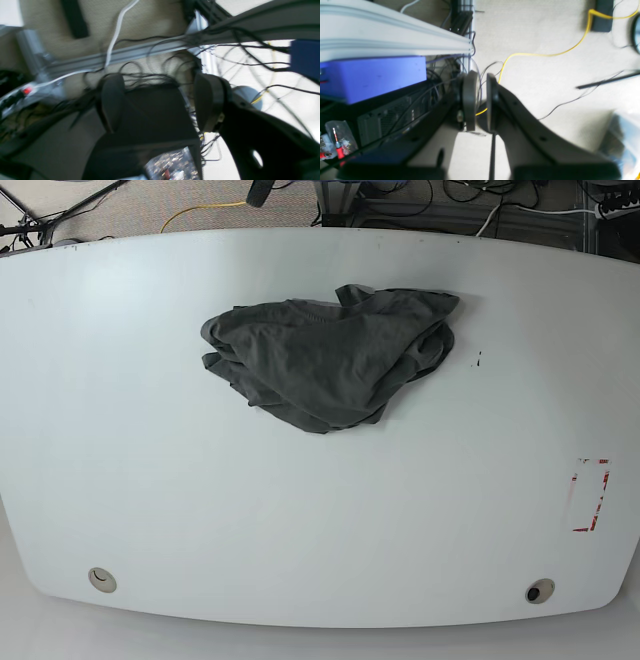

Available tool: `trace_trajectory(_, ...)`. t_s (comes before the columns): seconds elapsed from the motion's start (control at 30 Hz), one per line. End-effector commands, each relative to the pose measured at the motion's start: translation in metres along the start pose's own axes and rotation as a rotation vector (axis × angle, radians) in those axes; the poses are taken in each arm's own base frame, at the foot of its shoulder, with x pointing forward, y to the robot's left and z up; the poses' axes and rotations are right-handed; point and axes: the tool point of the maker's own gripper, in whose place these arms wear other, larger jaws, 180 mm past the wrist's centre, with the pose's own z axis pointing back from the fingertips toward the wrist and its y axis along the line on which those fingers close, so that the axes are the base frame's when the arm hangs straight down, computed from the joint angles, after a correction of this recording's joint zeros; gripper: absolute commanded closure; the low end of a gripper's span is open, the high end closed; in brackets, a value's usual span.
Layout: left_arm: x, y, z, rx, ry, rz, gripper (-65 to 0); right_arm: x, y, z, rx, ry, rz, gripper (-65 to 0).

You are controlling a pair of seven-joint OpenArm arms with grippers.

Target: Fold the T-shirt properly

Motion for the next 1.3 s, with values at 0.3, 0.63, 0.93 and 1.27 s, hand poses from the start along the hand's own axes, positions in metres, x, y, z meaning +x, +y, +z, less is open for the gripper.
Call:
trace_trajectory(0.3, 0.045, 0.027, 0.082, 0.076, -0.168, -0.042, -39.9, 0.035, 0.013, 0.076, 0.006, -0.121, 0.083, -6.5)
trace_trajectory(0.63, 0.125, 0.010, 0.128, 0.046, -0.373, -0.095, -40.1, 0.105, 0.051, 0.115, 0.079, -0.296, 0.149, -7.1)
trace_trajectory(0.93, 0.180, 0.002, 0.145, 0.036, -0.520, -0.118, -52.5, 0.172, 0.085, 0.111, 0.160, -0.486, 0.181, -29.2)
trace_trajectory(1.27, 0.204, 0.006, 0.138, 0.049, -0.584, -0.137, -52.5, 0.217, 0.114, 0.095, 0.242, -0.594, 0.222, -44.4)
